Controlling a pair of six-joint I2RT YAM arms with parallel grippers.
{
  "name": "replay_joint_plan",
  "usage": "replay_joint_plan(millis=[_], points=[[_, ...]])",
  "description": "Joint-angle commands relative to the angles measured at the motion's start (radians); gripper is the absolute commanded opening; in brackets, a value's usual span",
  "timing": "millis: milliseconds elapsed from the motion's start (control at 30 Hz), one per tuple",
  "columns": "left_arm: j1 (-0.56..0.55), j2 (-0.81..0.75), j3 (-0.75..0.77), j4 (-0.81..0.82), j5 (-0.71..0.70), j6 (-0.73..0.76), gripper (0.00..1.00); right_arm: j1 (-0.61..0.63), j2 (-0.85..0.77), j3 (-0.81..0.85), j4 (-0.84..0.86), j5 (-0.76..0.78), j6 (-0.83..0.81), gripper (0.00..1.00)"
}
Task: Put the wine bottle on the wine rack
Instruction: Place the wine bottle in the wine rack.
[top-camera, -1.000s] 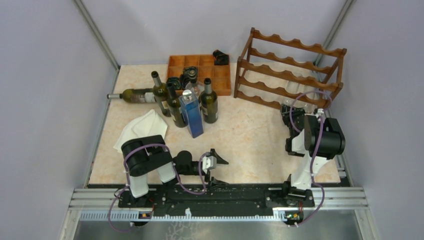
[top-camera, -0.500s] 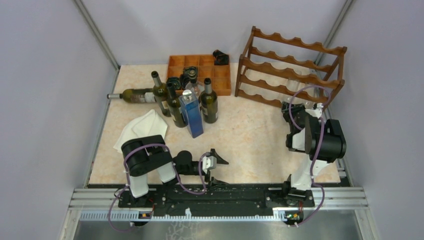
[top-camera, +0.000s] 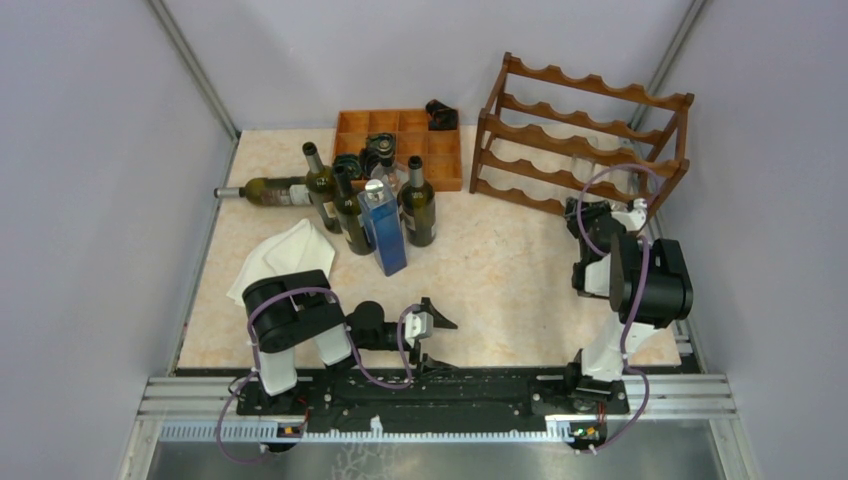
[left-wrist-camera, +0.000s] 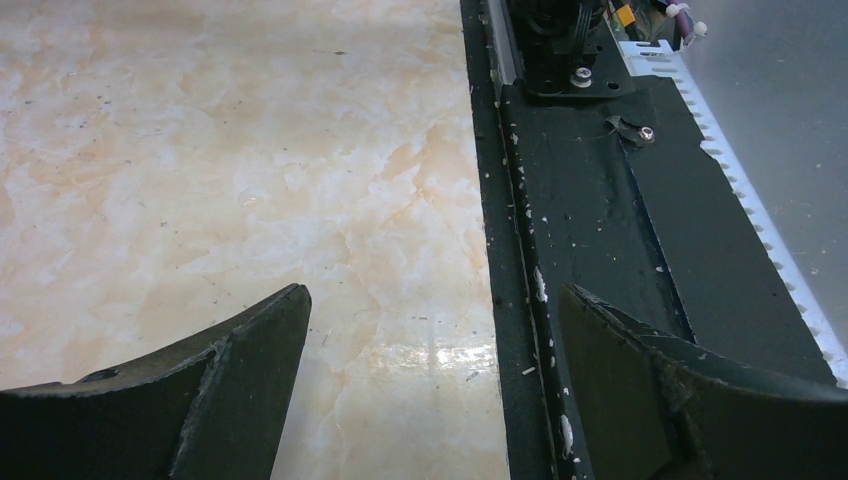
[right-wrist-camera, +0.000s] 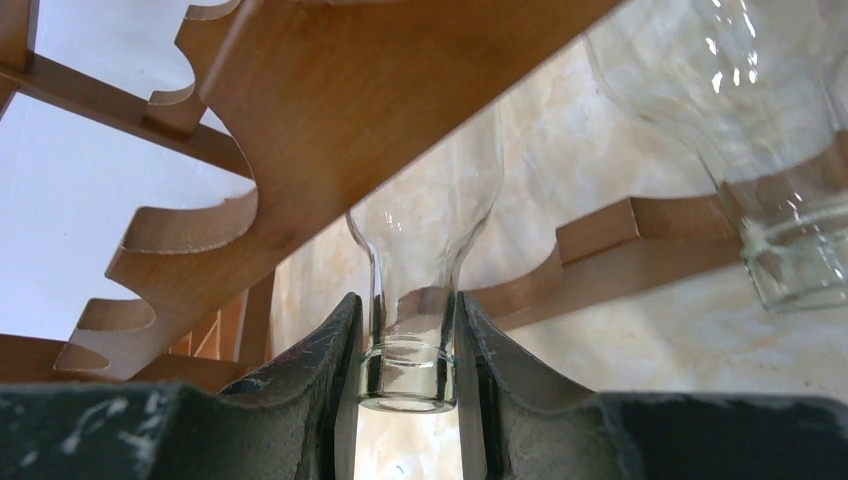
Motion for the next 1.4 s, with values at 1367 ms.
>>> replay_joint_plan(millis=[1367], points=[[-0.001, 0.013, 0.018, 0.179, 0.029, -0.009, 0.99, 0.090, -0.032, 0.277, -0.328, 0.272, -0.305, 0.25]])
